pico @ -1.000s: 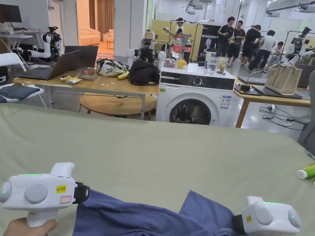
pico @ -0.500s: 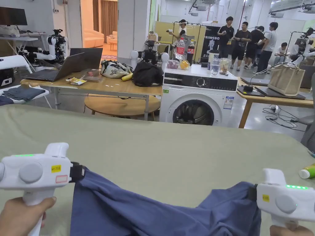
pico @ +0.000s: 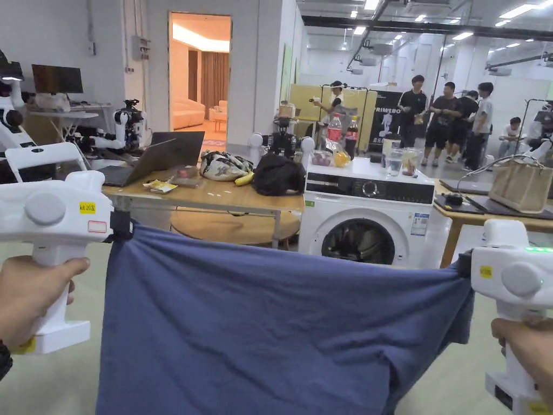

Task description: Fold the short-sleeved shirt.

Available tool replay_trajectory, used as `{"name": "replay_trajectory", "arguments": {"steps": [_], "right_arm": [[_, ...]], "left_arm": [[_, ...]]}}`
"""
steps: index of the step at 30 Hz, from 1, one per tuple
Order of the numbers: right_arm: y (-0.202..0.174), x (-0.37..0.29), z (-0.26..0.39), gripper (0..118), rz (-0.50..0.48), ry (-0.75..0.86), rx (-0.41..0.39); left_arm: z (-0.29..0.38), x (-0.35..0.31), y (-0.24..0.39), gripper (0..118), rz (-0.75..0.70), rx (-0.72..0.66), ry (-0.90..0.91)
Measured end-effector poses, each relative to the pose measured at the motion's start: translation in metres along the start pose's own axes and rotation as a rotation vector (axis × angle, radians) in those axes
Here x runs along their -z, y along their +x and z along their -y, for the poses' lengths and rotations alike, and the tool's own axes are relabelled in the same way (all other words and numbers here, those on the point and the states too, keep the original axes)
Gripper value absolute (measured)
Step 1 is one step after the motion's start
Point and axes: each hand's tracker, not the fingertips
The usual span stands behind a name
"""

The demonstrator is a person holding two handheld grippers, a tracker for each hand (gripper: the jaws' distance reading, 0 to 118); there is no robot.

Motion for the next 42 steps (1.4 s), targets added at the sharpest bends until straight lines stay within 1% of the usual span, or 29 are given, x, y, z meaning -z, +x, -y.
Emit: {"name": "replay_trajectory", "arguments": {"steps": [6, 12, 21, 28, 31, 32, 34, 38, 42], "right_arm": [[-0.016, -0.002, -0.06, 1, 0.011, 0.076, 0.016], [-0.029, 0.009, -0.115, 1, 0.021, 0.13, 0.029], [-0.035, 0.018, -0.196, 1, 0.073, 0.239, -0.01], [-0.029, 0.001, -0.234, 1, 0.104, 0.323, -0.034], [-0.024, -0.008, -0.237, 1, 0.11, 0.349, -0.023], [-0.023, -0.011, -0.234, 1, 0.112, 0.351, -0.019], [-0.021, -0.011, -0.222, 1, 0.116, 0.338, -0.022], [-0.016, -0.011, -0.175, 1, 0.12, 0.289, -0.042], [-0.013, -0.018, -0.112, 1, 0.114, 0.22, -0.063]], "left_arm": [[-0.054, -0.003, 0.0, 0, -0.028, 0.026, 0.05], [-0.103, 0.008, -0.008, 0, -0.044, 0.023, 0.085], [-0.186, 0.016, 0.003, 0, -0.06, 0.058, 0.164], [-0.224, 0.002, 0.015, 0, -0.076, 0.089, 0.218], [-0.222, -0.007, 0.022, 0, -0.072, 0.086, 0.232], [-0.22, -0.01, 0.024, 0, -0.066, 0.09, 0.265], [-0.208, -0.009, 0.025, 0, -0.065, 0.097, 0.241], [-0.166, -0.001, 0.023, 0, -0.052, 0.101, 0.184], [-0.105, 0.011, 0.011, 0, -0.042, 0.084, 0.112]]}}
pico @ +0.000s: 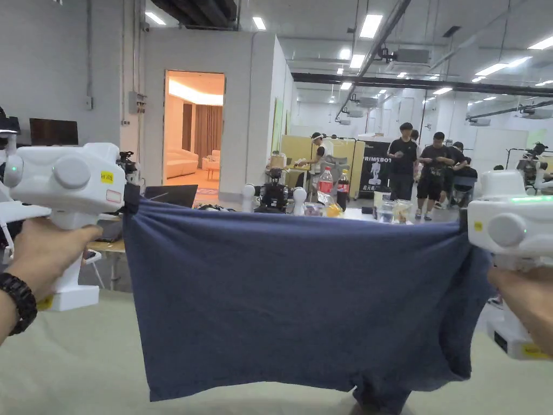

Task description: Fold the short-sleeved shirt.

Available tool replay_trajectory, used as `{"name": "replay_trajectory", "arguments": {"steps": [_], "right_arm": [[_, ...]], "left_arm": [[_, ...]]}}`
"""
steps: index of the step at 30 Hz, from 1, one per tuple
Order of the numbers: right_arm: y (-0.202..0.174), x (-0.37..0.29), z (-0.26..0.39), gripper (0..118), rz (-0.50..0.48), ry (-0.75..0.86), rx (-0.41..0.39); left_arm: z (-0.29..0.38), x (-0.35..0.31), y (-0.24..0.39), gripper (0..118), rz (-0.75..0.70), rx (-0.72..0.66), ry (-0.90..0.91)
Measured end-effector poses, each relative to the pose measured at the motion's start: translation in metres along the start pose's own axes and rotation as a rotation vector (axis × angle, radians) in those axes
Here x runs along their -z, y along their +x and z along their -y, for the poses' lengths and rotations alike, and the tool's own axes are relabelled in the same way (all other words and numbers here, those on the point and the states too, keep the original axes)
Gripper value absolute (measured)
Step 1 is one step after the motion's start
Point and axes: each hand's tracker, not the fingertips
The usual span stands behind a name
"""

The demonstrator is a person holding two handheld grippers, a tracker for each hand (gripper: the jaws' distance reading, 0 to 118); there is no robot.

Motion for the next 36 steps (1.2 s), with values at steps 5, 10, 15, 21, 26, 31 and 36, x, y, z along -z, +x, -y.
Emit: {"name": "replay_trajectory", "arguments": {"steps": [5, 10, 15, 21, 26, 31, 36], "right_arm": [[0.007, -0.04, 0.072, 1, -0.001, -0.077, -0.025], [0.018, -0.085, 0.126, 1, 0.008, -0.134, -0.05], [0.025, -0.133, 0.179, 1, 0.008, -0.204, -0.058], [0.03, -0.179, 0.24, 1, -0.042, -0.306, -0.053], [0.031, -0.2, 0.285, 1, -0.059, -0.399, -0.047], [0.034, -0.204, 0.332, 1, -0.087, -0.55, -0.052], [0.033, -0.193, 0.373, 1, -0.108, -0.667, -0.078]], "left_arm": [[0.087, -0.019, 0.003, 0, 0.011, -0.009, -0.083], [0.149, -0.064, 0.009, 0, 0.035, -0.009, -0.099], [0.198, -0.112, 0.012, 0, 0.072, -0.004, -0.128], [0.266, -0.137, 0.009, 0, 0.06, -0.007, -0.227], [0.321, -0.147, 0.002, 0, 0.071, -0.043, -0.347], [0.369, -0.138, -0.004, 0, 0.078, -0.085, -0.485], [0.404, -0.112, -0.01, 0, 0.076, -0.089, -0.645]]}}
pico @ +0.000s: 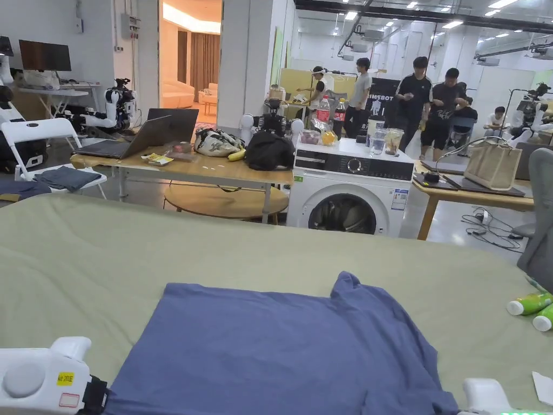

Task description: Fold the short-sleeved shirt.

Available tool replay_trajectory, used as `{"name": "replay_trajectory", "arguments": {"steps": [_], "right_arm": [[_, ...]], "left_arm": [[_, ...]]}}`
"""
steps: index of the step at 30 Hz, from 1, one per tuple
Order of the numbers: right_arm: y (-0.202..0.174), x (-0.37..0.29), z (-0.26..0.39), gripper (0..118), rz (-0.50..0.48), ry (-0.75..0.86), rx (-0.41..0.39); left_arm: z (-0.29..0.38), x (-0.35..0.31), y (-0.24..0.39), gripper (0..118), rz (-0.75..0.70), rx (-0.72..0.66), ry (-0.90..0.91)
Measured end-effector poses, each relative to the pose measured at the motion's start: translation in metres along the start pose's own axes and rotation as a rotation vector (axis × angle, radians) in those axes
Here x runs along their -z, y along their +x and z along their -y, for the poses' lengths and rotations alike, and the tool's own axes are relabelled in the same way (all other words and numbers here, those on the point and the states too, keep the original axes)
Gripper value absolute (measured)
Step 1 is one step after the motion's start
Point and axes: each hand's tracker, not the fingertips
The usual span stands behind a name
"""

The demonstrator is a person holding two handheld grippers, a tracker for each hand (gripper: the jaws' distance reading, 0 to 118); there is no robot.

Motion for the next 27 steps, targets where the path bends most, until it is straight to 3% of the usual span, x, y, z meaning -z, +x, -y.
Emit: {"name": "replay_trajectory", "arguments": {"steps": [5, 9, 11, 12, 13, 14, 16, 17, 23, 24, 25, 26, 27], "right_arm": [[0.003, 0.026, 0.016, 2, -0.022, -0.084, 0.008], [-0.003, 0.029, 0.02, 5, -0.015, -0.08, 0.007], [-0.007, 0.026, 0.015, 18, 0.029, -0.073, 0.001], [-0.005, 0.024, 0.014, 29, 0.037, -0.065, 0.004], [-0.004, 0.019, 0.009, 40, 0.032, -0.041, 0.018], [-0.005, 0.013, 0.003, 46, 0.024, -0.001, 0.043], [-0.005, 0.001, -0.009, 62, 0.015, 0.061, 0.078], [-0.007, -0.004, -0.015, 64, 0.015, 0.1, 0.093], [-0.034, -0.029, -0.033, 59, 0.004, 0.356, 0.148], [-0.039, -0.034, -0.031, 50, 0.004, 0.41, 0.157], [-0.044, -0.039, -0.03, 31, 0.008, 0.451, 0.161], [-0.049, -0.042, -0.03, 17, 0.019, 0.47, 0.161], [-0.054, -0.046, -0.029, 8, 0.029, 0.491, 0.16]], "left_arm": [[0.006, 0.036, -0.013, 0, -0.002, -0.019, -0.101], [0.004, 0.037, -0.014, 0, 0.0, -0.048, -0.081], [-0.001, 0.035, -0.014, 2, 0.003, -0.047, -0.087], [-0.004, 0.031, -0.011, 10, -0.001, -0.043, -0.086], [-0.007, 0.025, -0.005, 31, -0.01, -0.034, -0.073], [-0.011, 0.02, 0.0, 45, -0.051, -0.004, -0.026], [-0.021, 0.008, 0.012, 50, -0.093, 0.039, 0.075], [-0.019, 0.002, 0.017, 50, -0.092, 0.046, 0.123], [-0.019, -0.028, 0.051, 50, -0.1, 0.109, 0.439], [-0.015, -0.033, 0.057, 50, -0.116, 0.12, 0.488], [-0.009, -0.037, 0.063, 48, -0.133, 0.121, 0.531], [-0.006, -0.04, 0.066, 39, -0.132, 0.12, 0.564], [-0.002, -0.043, 0.071, 22, -0.137, 0.117, 0.591]]}}
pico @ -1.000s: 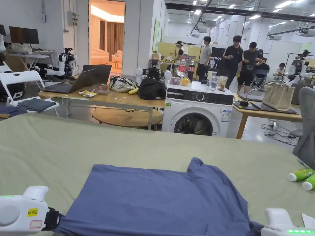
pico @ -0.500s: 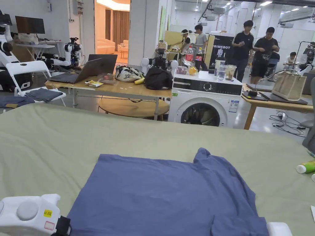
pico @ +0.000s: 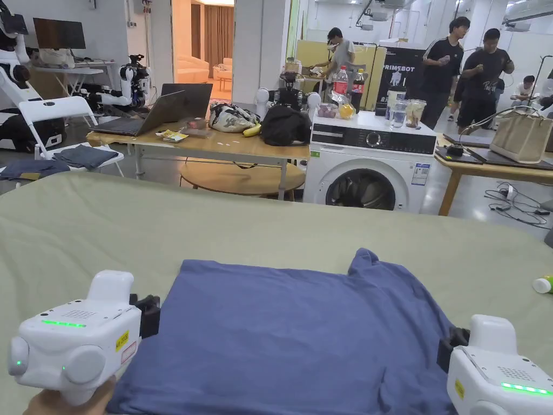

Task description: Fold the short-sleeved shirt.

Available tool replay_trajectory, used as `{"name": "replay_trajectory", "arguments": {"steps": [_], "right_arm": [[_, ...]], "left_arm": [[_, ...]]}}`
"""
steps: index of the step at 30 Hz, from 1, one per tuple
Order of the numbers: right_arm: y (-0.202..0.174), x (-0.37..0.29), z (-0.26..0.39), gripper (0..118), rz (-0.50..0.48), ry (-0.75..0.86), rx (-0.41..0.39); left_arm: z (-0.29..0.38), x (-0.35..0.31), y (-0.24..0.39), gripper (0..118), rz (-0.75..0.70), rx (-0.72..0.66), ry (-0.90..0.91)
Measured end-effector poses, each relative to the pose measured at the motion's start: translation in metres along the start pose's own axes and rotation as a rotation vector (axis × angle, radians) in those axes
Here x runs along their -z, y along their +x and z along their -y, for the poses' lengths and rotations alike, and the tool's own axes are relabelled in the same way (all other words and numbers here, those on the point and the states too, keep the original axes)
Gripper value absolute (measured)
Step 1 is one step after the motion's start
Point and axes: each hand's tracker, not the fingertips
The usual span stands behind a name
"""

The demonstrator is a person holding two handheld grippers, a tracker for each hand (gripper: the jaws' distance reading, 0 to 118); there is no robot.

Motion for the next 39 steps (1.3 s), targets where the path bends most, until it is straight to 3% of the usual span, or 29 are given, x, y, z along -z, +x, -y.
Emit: {"name": "replay_trajectory", "arguments": {"steps": [1, 10, 15, 19, 20, 22, 26, 32, 34, 37, 39], "right_arm": [[-0.003, -0.001, 0.001, 0, -0.005, 0.008, 0.0], [-0.018, -0.009, 0.004, 0, -0.046, 0.012, -0.014], [-0.021, -0.003, 0.011, 0, -0.05, -0.032, -0.042], [-0.023, 0.002, 0.02, 0, -0.054, -0.068, -0.06], [-0.021, 0.002, 0.021, 0, -0.057, -0.075, -0.061], [-0.019, 0.003, 0.025, 0, -0.054, -0.093, -0.067], [-0.009, 0.003, 0.029, 0, -0.039, -0.12, -0.075], [0.018, 0.002, 0.031, 0, 0.003, -0.16, -0.074], [0.027, 0.003, 0.032, 0, 0.018, -0.184, -0.075], [0.041, 0.005, 0.034, 0, 0.029, -0.234, -0.072], [0.05, 0.01, 0.035, 0, 0.038, -0.286, -0.078]], "left_arm": [[0.0, -0.003, 0.003, 0, -0.007, 0.004, -0.002], [0.006, -0.009, -0.005, 0, 0.044, -0.022, -0.119], [0.013, 0.001, -0.024, 0, 0.051, -0.024, -0.303], [0.026, 0.027, -0.045, 0, 0.038, -0.134, -0.512], [0.03, 0.032, -0.051, 9, 0.038, -0.161, -0.539], [0.042, 0.043, -0.057, 48, 0.025, -0.195, -0.612], [0.065, 0.059, -0.055, 49, 0.025, -0.193, -0.686], [0.069, 0.056, -0.037, 48, -0.015, -0.121, -0.657], [0.068, 0.056, -0.031, 41, -0.031, -0.074, -0.659], [0.064, 0.055, -0.022, 6, 0.003, -0.028, -0.658], [0.065, 0.057, -0.023, 3, 0.039, -0.049, -0.663]]}}
